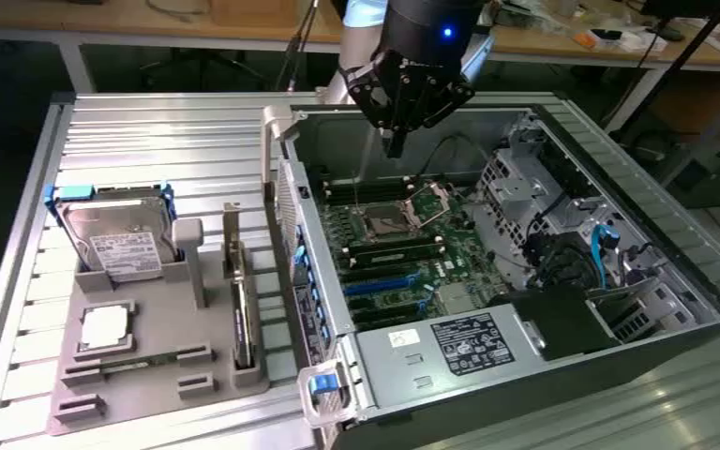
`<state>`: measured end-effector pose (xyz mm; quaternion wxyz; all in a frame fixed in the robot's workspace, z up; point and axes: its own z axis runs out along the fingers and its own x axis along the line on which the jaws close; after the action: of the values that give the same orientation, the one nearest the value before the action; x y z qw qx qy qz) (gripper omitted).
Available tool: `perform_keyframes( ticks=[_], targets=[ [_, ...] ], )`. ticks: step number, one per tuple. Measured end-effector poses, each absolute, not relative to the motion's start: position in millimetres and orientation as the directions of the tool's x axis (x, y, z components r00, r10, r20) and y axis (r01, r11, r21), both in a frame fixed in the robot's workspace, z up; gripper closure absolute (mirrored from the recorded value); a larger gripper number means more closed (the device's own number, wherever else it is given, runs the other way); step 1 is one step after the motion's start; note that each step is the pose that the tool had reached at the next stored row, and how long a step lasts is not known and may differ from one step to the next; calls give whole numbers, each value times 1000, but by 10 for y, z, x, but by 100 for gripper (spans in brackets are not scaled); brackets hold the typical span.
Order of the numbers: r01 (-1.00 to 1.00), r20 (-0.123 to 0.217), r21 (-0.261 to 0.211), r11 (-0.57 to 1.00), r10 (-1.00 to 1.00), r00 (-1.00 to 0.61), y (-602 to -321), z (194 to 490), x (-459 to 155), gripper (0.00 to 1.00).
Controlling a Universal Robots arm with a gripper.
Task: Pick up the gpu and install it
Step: 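Reach for the gpu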
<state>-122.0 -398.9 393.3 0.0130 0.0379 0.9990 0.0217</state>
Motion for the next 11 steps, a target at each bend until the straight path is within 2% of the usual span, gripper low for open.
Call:
perform_keyframes(
  ticks=[11],
  targets=[
    [75,-24,44,996,76,-997,-3989,3933,-1220,89]
  ],
)
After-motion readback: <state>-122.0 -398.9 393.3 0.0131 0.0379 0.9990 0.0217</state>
